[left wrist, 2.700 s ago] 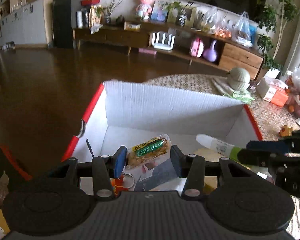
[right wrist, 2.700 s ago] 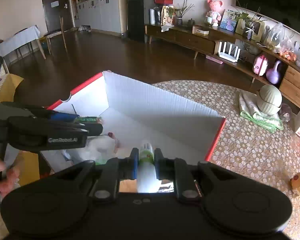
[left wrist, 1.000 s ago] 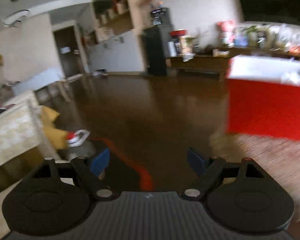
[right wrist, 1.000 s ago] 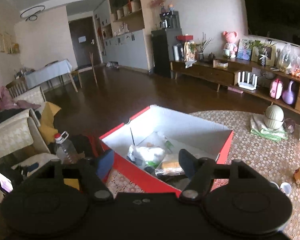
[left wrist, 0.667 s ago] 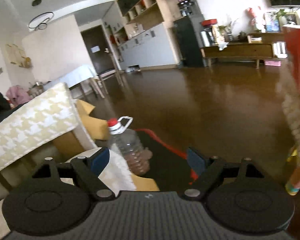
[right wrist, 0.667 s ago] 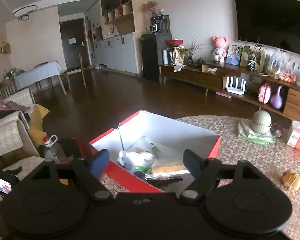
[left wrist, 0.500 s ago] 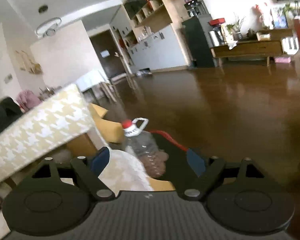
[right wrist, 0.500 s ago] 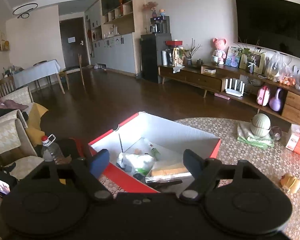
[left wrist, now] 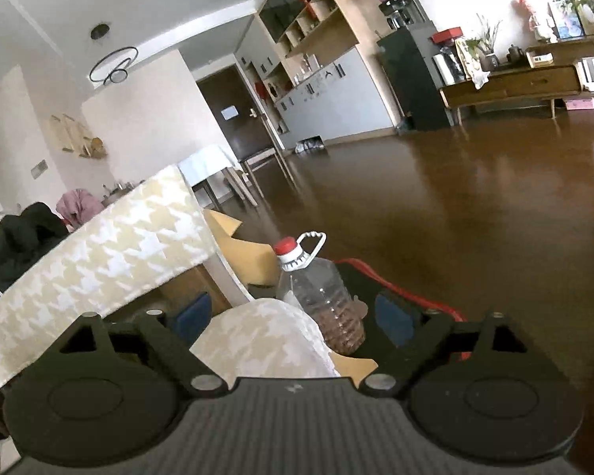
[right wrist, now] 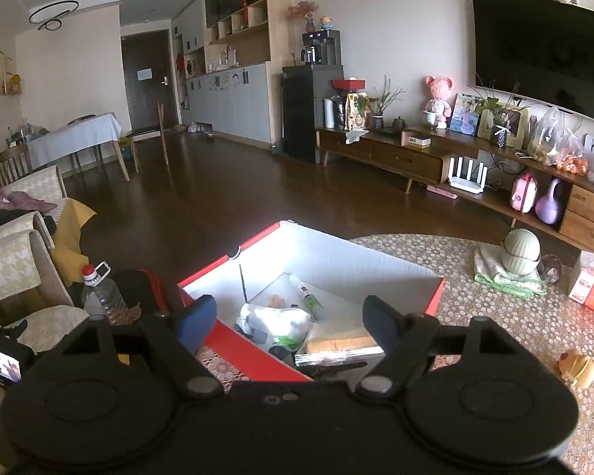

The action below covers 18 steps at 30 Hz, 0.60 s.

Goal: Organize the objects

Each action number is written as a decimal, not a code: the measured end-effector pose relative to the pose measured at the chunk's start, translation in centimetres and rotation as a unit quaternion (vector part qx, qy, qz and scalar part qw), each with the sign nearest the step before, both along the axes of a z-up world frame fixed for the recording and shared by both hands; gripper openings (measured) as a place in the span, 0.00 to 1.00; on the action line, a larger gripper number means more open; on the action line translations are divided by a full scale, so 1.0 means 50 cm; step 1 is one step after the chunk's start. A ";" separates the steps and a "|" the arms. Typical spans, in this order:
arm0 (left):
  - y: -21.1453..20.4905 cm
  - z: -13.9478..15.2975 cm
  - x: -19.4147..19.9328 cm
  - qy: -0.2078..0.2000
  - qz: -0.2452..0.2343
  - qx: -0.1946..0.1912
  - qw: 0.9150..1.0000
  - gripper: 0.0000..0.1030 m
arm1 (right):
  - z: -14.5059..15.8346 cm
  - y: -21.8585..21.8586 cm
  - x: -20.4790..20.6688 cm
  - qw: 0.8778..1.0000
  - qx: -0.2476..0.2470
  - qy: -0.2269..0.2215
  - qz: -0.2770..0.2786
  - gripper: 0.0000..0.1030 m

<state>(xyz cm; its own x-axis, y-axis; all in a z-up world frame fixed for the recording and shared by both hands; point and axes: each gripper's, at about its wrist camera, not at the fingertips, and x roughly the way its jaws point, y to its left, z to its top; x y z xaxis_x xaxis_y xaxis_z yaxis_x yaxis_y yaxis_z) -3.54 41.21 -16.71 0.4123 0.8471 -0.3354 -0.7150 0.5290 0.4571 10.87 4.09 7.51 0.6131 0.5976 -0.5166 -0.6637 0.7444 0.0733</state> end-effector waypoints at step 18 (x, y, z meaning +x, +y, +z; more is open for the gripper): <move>-0.169 0.154 -0.034 -0.097 -0.101 -0.053 0.989 0.87 | 0.001 -0.174 0.004 0.996 0.022 -0.010 -0.091 0.79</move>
